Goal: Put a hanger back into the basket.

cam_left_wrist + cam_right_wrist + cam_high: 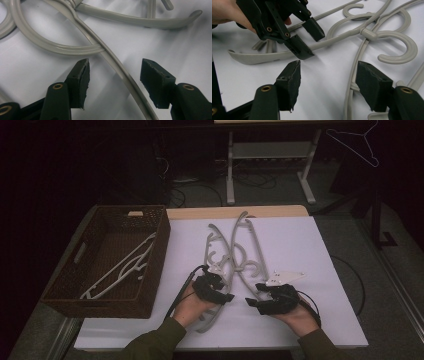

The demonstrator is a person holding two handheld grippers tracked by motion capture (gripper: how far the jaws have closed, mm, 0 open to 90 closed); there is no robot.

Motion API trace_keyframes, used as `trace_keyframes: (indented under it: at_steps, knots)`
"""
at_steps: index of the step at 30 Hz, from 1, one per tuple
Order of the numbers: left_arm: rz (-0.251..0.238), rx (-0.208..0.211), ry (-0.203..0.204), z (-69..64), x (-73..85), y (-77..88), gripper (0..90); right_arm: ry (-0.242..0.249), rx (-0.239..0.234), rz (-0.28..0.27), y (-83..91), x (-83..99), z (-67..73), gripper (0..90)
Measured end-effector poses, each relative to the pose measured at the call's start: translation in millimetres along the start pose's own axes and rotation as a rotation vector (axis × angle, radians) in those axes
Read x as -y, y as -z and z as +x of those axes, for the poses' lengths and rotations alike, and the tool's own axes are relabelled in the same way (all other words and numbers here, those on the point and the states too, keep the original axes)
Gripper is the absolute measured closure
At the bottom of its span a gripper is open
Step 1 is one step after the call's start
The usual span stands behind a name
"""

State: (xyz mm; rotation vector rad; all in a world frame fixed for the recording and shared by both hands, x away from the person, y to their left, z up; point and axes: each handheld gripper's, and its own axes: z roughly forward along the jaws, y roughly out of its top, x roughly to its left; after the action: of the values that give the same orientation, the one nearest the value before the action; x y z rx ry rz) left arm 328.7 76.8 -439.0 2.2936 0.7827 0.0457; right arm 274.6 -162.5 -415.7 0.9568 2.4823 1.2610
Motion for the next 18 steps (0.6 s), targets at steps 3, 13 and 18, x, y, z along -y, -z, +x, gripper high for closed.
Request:
trace_keyframes:
  at_steps: [3,13,18]
  knots:
    - [0.001,-0.005,-0.008,-0.2,0.2,-1.0,43.1,-0.003,-0.002,-0.002,0.3,0.0,0.2,36.0]
    - [0.013,-0.007,-0.013,2.9,1.4,1.7,60.3,-0.002,0.002,-0.004,0.6,-0.1,-0.3,36.1]
    - [0.027,0.002,-0.010,7.7,4.1,6.0,64.6,0.001,0.002,-0.008,0.7,-0.1,-1.0,36.1]
